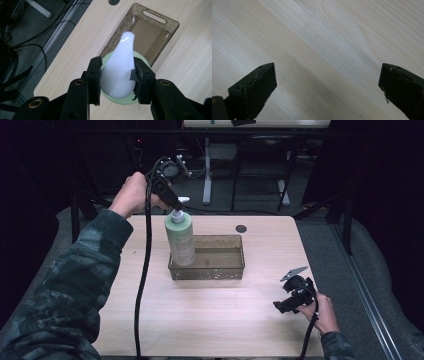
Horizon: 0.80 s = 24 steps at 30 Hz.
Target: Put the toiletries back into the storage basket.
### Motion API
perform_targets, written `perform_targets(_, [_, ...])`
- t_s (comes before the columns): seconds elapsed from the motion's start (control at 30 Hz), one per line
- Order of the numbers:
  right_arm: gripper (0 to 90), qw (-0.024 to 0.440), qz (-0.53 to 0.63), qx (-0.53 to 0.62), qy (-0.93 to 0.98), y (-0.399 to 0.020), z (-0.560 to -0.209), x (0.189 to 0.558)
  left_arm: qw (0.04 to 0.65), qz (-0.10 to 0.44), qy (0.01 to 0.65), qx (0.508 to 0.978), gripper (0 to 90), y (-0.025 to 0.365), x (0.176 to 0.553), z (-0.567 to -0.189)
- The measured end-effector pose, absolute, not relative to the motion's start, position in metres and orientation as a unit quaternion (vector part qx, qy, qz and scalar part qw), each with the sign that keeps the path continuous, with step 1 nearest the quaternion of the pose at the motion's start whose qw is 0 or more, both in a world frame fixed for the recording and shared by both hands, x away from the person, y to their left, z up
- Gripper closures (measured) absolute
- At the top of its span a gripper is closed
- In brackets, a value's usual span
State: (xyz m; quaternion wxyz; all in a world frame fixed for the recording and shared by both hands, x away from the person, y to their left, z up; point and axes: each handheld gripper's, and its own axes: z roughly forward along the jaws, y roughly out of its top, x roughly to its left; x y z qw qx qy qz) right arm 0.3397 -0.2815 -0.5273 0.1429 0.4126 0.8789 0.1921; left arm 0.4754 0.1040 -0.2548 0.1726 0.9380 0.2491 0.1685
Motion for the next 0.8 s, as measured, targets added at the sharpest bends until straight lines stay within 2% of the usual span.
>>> perform_targets(0.8, [1.1, 0.137, 0.194, 0.411, 0.88, -0.28, -0.528, 0.339, 0.174, 0.158, 0.248, 0.94, 62.9, 0.104, 0.48, -0.276])
